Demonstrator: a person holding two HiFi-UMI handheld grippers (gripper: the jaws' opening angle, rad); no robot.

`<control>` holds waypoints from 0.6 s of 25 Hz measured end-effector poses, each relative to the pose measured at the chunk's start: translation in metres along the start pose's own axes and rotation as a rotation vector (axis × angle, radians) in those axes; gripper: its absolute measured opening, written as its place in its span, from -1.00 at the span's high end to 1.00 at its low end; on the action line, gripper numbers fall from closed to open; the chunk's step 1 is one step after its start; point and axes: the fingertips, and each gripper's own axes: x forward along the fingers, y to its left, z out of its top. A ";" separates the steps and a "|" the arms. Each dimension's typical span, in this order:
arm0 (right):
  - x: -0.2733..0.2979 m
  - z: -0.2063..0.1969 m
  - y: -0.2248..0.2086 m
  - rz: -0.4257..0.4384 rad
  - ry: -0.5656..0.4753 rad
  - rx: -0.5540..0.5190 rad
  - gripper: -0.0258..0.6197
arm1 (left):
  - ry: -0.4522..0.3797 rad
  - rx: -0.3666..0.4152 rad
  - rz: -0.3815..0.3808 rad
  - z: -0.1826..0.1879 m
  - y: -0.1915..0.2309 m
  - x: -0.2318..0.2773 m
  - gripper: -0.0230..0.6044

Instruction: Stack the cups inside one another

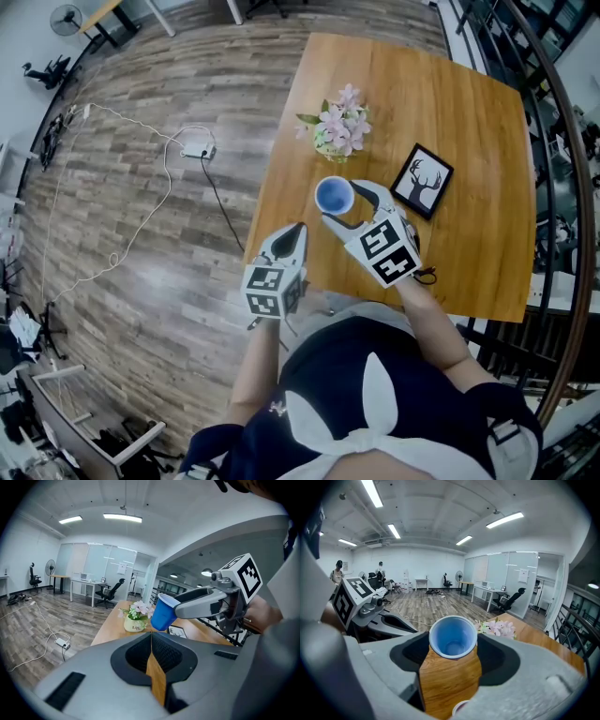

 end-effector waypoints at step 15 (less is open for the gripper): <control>-0.054 -0.039 -0.042 -0.137 0.006 0.079 -0.06 | 0.028 0.034 -0.090 -0.006 -0.039 0.022 0.86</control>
